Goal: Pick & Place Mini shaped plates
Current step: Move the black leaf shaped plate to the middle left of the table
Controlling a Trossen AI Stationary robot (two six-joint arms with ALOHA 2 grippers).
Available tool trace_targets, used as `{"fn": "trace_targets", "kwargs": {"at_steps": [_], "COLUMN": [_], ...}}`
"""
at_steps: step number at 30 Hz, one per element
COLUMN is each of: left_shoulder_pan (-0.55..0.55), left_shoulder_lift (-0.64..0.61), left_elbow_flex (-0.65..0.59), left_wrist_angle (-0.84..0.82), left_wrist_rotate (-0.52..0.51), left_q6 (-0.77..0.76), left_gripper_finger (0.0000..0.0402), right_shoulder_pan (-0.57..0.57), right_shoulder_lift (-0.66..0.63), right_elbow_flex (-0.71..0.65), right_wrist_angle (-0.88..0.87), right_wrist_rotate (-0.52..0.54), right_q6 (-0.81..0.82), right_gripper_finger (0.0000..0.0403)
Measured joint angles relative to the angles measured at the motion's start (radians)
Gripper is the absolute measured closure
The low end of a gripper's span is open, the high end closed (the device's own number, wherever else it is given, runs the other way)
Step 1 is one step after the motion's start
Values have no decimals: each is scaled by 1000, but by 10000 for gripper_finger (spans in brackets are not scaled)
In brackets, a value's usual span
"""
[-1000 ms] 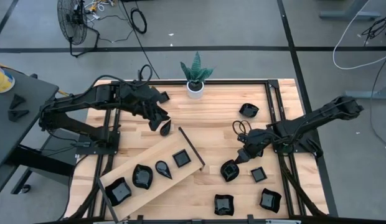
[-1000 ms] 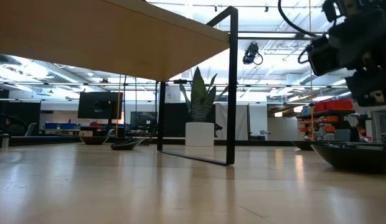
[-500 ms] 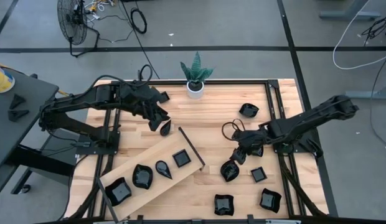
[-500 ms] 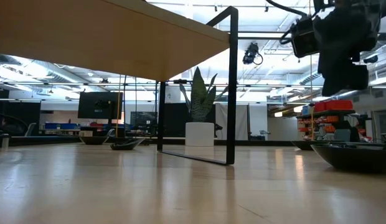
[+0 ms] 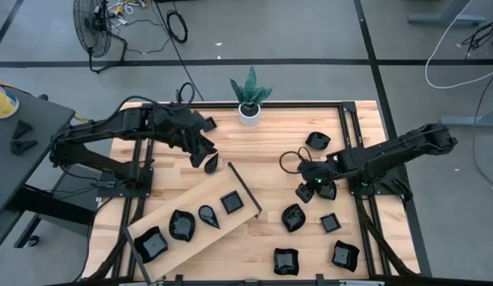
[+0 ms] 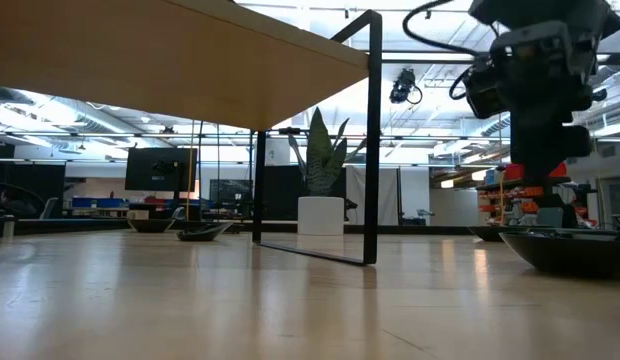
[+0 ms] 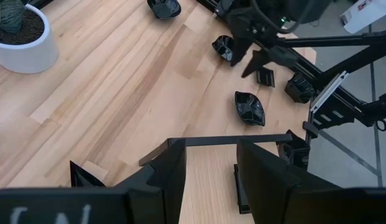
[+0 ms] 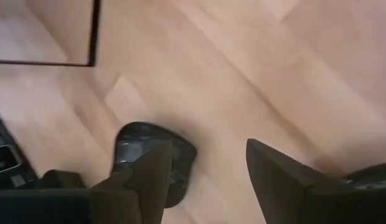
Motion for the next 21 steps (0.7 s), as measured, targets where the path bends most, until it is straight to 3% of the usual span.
{"fn": "trace_targets", "kwargs": {"at_steps": [21], "left_shoulder_pan": [0], "left_shoulder_lift": [0], "left_elbow_flex": [0], "left_wrist_angle": [0], "left_wrist_rotate": [22], "left_q6": [0], "left_gripper_finger": [255], "right_shoulder_pan": [-25], "right_shoulder_lift": [4], "right_elbow_flex": [0], "right_wrist_angle": [51], "right_wrist_rotate": [-25], "right_q6": [-254], "right_gripper_finger": [193]}}
